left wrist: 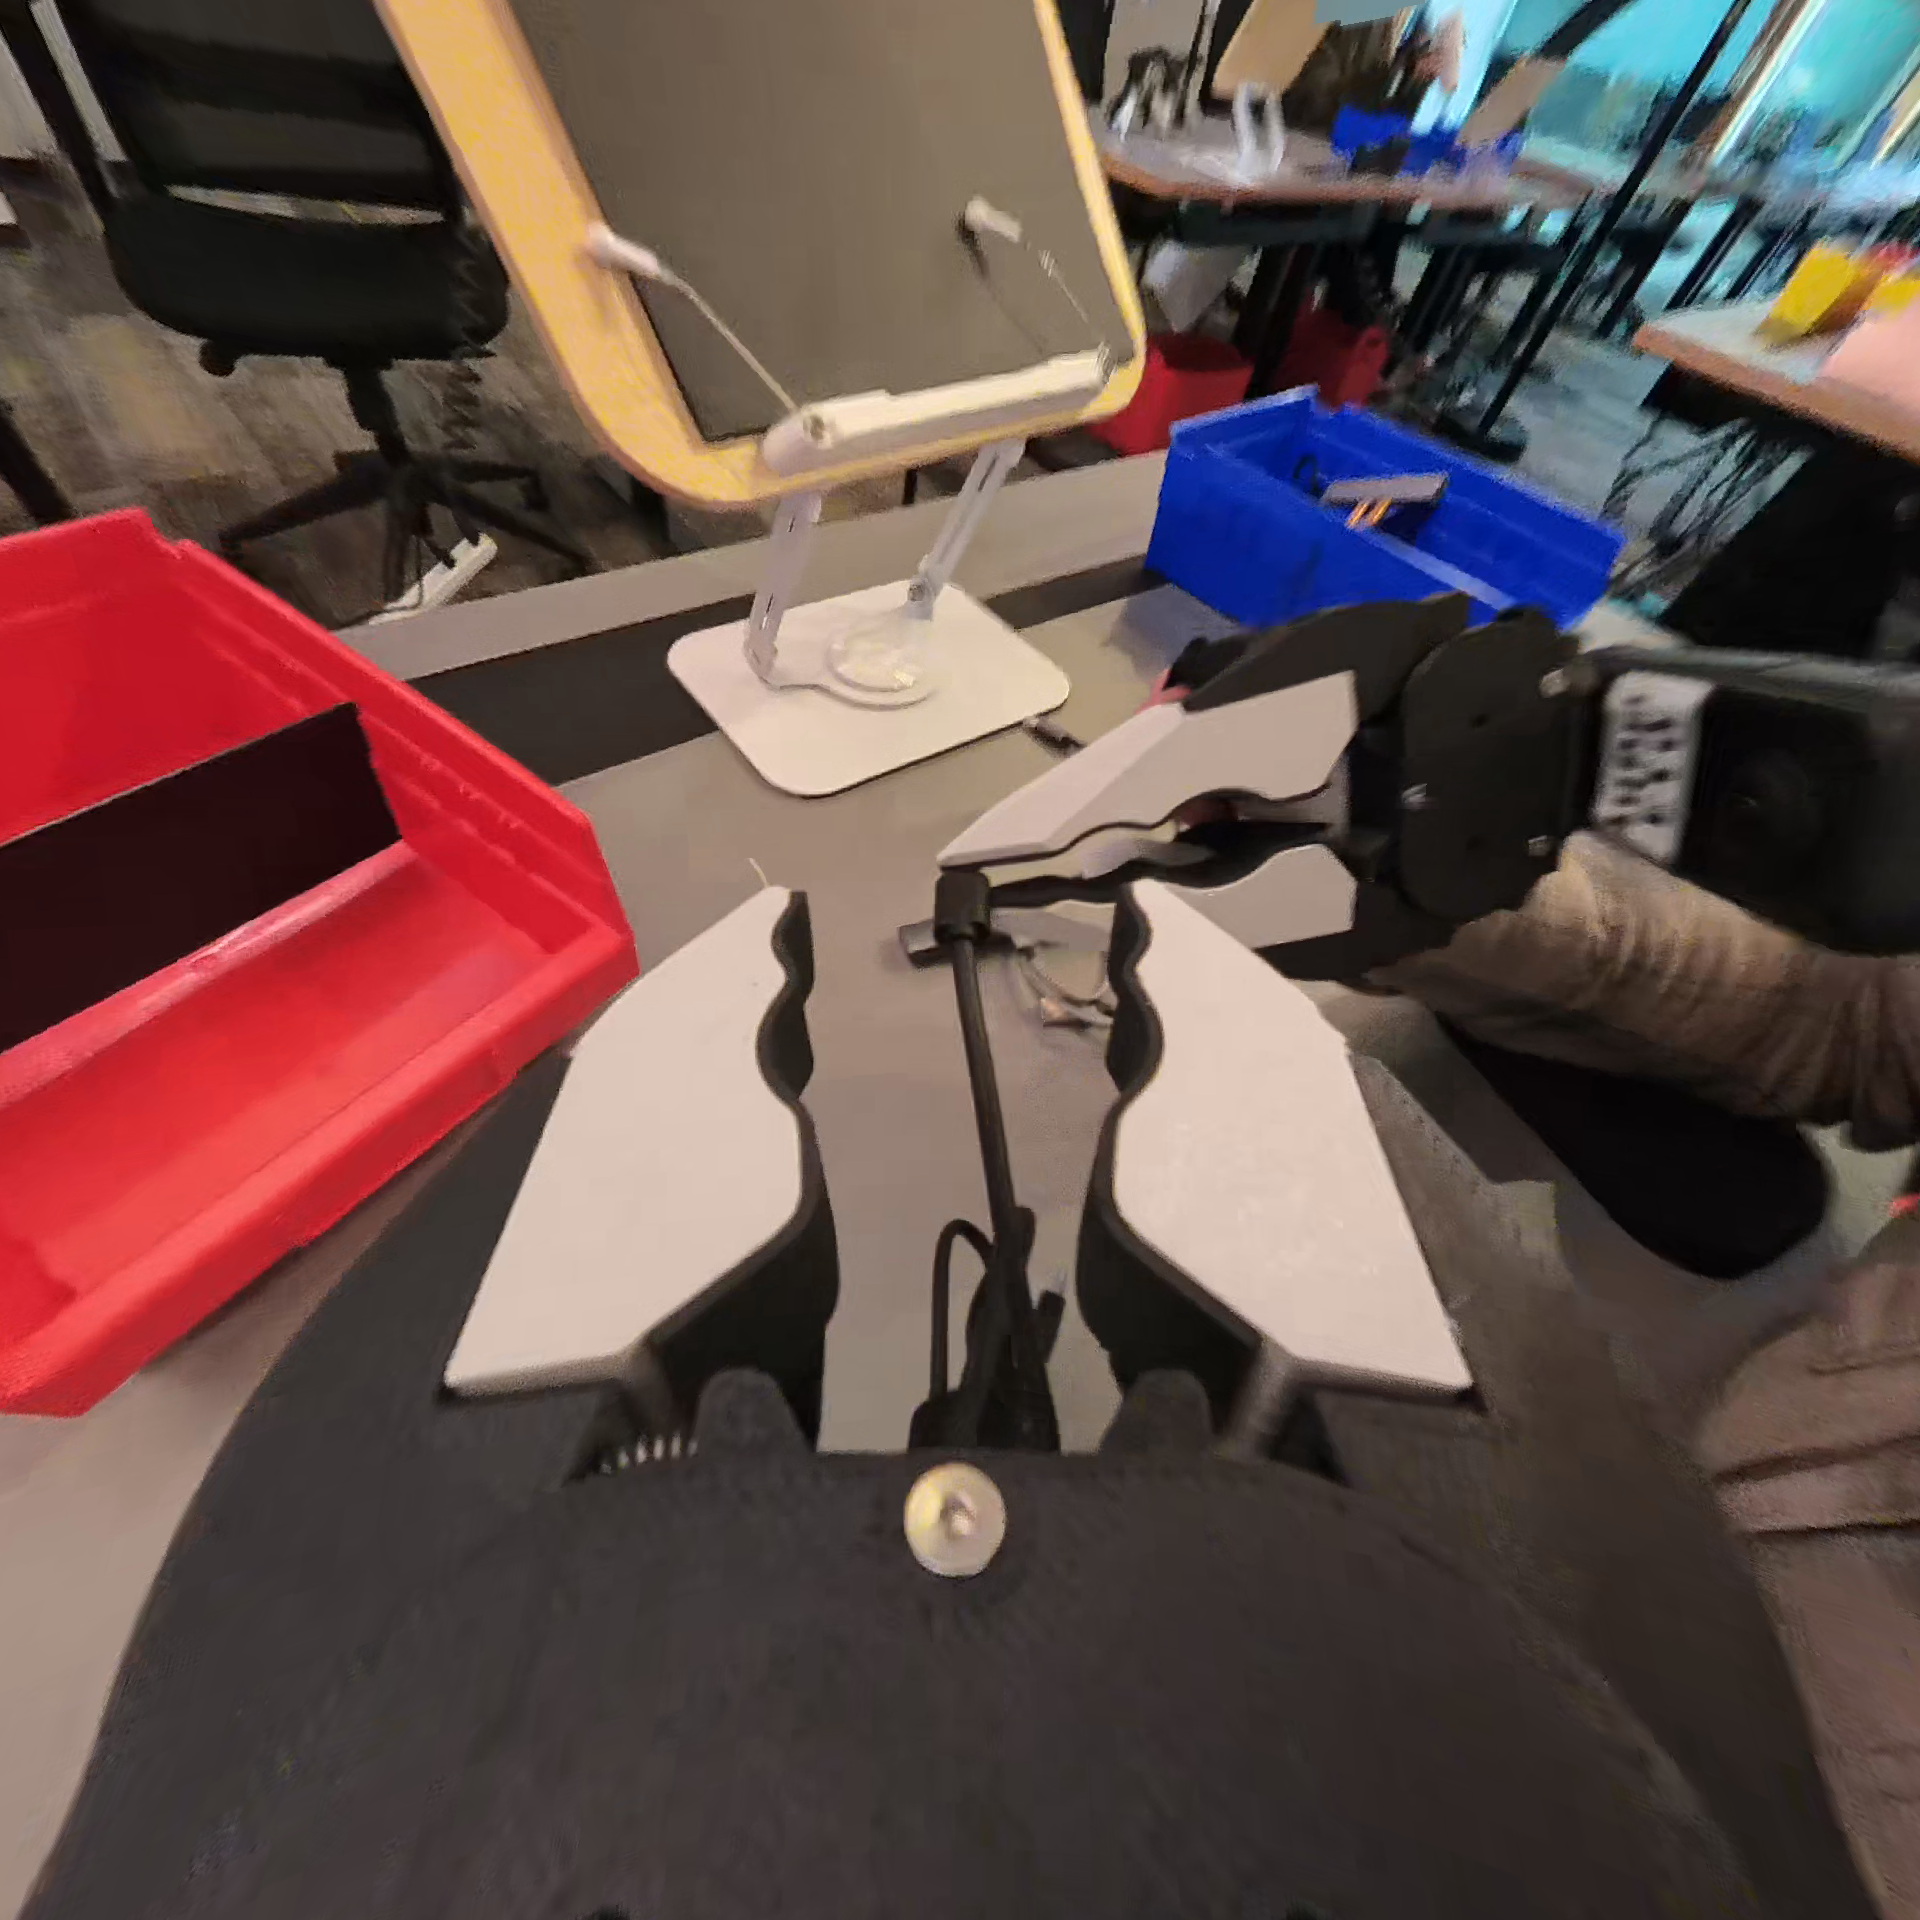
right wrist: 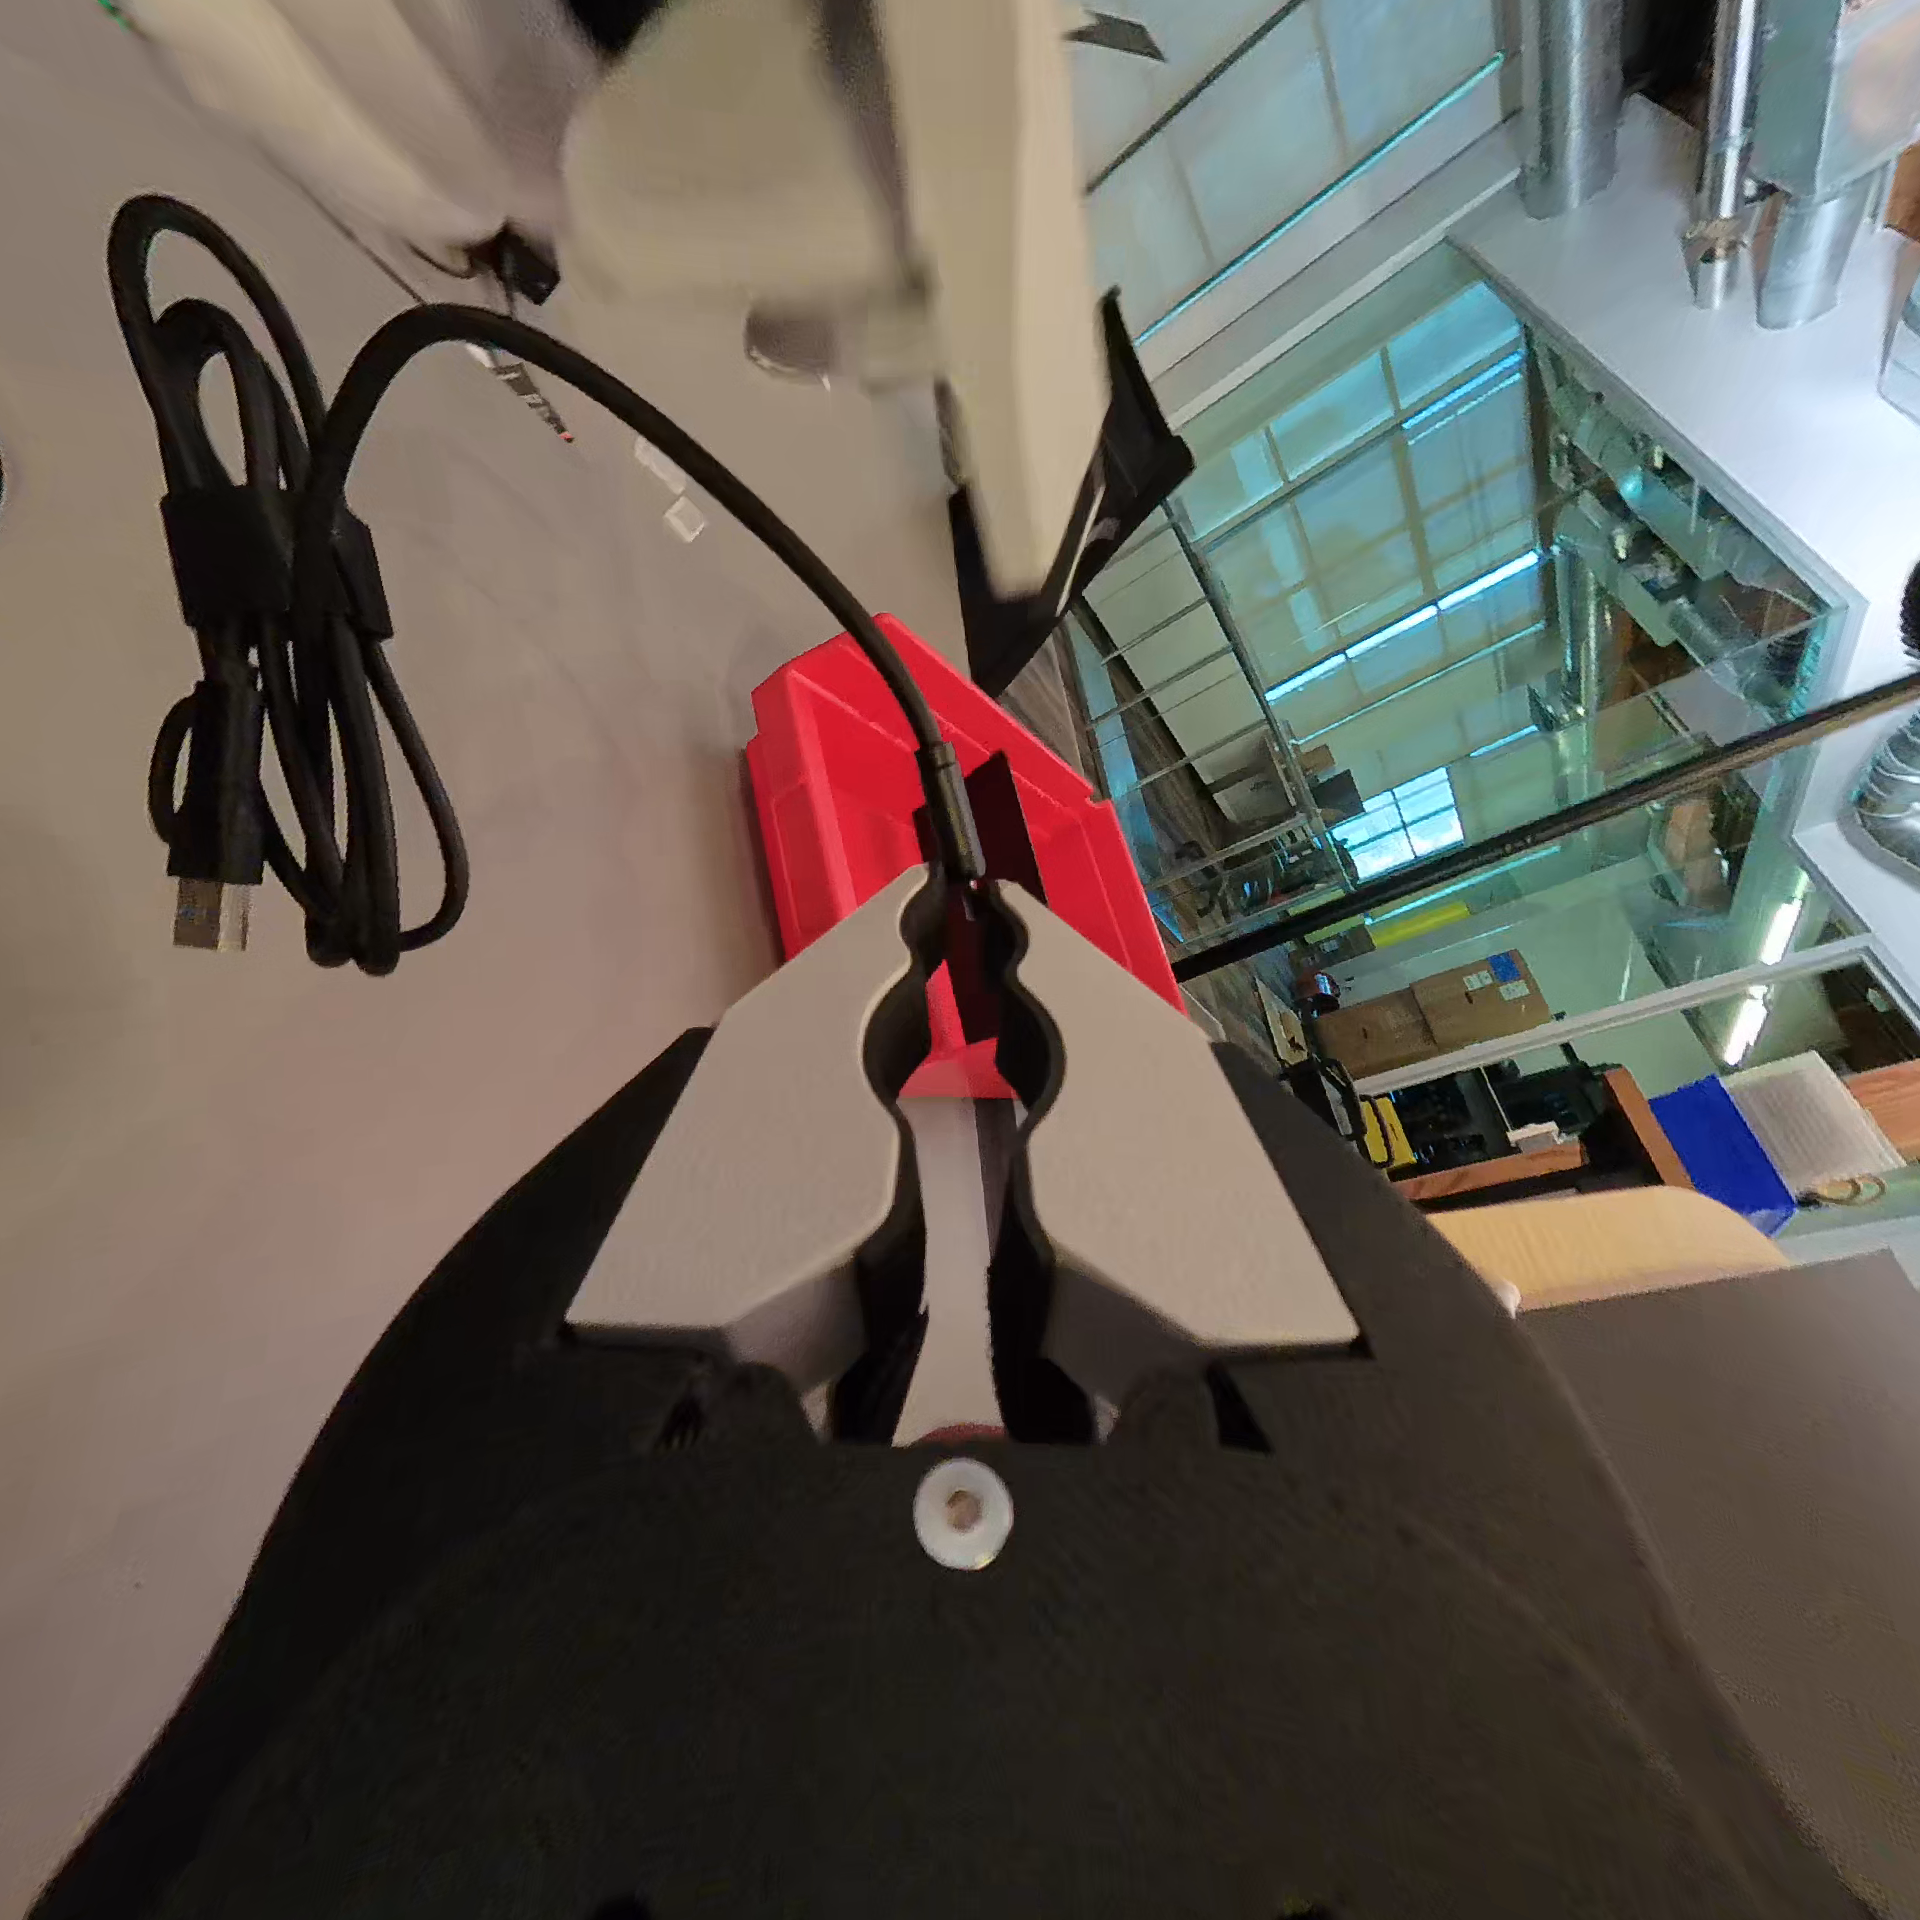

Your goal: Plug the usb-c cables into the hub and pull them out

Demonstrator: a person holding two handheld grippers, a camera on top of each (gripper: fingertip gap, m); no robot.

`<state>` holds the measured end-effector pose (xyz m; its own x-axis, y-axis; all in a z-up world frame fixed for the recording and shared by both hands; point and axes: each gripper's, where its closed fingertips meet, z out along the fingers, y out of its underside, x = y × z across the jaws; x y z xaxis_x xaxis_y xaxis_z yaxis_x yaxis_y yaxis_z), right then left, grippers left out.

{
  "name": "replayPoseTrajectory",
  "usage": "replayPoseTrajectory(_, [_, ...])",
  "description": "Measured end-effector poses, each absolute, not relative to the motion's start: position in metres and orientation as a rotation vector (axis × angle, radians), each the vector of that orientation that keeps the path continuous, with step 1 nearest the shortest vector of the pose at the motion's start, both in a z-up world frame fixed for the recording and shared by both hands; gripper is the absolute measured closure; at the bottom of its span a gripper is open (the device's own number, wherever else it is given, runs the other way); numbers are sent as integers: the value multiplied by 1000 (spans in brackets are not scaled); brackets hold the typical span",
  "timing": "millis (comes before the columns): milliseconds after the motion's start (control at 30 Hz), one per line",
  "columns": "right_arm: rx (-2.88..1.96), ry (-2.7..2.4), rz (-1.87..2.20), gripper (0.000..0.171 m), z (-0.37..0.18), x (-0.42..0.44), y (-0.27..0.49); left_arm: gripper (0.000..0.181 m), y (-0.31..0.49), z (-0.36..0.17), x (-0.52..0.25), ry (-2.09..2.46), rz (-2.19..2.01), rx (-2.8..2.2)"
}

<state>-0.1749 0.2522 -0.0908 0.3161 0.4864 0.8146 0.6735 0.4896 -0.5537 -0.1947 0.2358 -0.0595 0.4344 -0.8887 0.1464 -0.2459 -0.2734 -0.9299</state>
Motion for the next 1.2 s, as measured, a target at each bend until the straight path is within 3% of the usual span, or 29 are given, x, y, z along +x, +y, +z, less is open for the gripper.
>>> replayPoseTrajectory(67, [-1149, -1284, -170, 169, -87, -175, 252, 120, 239, -72, -183, 1008, -815, -1781])
replayPoseTrajectory(167, [-1162, -1203, -153, 168, -77, -171, 254, 125, 243, -78, -172, 936, -904, -1789])
replayPoseTrajectory(267, [-1162, -1178, -170, 168, -73, -170, 254, 148, 242, -74, -165, 864, -1012, -1728])
replayPoseTrajectory(467, [-1163, -1138, -163, 168, -68, -167, 254, 167, 242, -66, -160, 800, -1031, -1651])
replayPoseTrajectory(833, [-1142, -1154, -140, 166, -62, -167, 251, 168, 240, -62, -161, 819, -976, -1588])
replayPoseTrajectory(1000, [-1153, -1194, -100, 143, -60, -161, 256, 168, 241, -66, -166, 870, -942, -1637])
replayPoseTrajectory(1100, [-1093, -1244, -236, 144, -59, -157, 256, 168, 237, -71, -165, 889, -970, -1699])
replayPoseTrajectory(1200, [-1018, -1311, -407, 158, -65, -161, 253, 168, 238, -73, -166, 828, -1052, -1750])
